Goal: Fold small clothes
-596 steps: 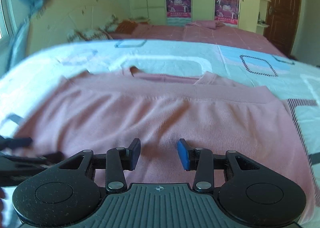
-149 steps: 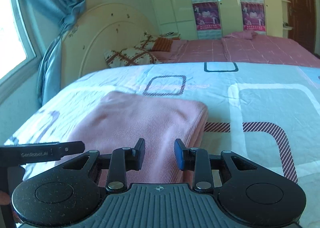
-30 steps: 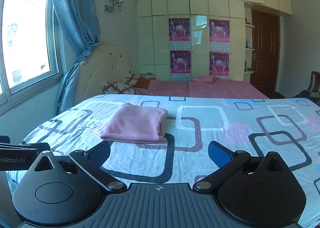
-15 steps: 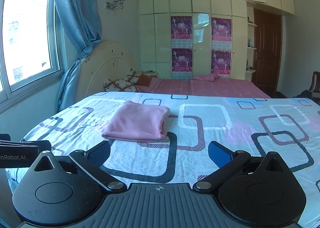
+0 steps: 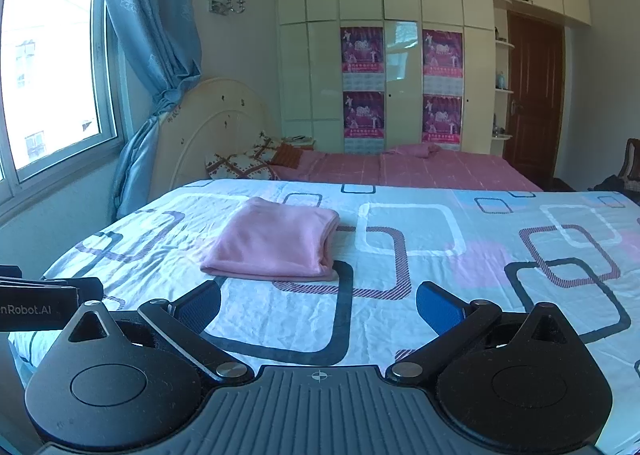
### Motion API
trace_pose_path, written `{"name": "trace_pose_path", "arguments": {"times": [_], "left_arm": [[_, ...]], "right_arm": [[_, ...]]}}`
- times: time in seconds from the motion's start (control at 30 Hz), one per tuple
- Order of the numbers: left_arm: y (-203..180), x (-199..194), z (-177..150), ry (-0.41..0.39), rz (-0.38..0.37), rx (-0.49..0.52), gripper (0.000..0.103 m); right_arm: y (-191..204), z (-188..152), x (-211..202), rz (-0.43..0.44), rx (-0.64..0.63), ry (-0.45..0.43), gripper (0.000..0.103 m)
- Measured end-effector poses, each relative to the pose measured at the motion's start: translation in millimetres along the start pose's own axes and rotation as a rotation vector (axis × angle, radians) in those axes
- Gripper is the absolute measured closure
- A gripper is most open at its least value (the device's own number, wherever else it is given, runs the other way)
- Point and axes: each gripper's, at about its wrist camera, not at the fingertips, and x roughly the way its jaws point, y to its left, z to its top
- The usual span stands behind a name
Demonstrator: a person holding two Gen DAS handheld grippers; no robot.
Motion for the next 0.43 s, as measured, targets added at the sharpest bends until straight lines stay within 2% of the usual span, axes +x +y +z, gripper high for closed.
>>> {"name": "trace_pose_path", "arguments": {"times": [0.2,0.3,0.43], "left_arm": [[-2.4,2.6,1.5,0.004,-0.018,0.008,0.003],[-4.7,2.8,3.0,-0.034,-0.025,0.033,0.008],[-5.8,2.6,4.6,-0.064,-0.026,0.039,0.006]], "right_arm": [[0.6,1.6,1.7,0.002,0.002,-0.001,0.0],[0.6,1.5,2.2,0.0,0.005,0.002,0.0],[0.1,1.4,6.2,-0.01,0.007,0.012,0.0]]}}
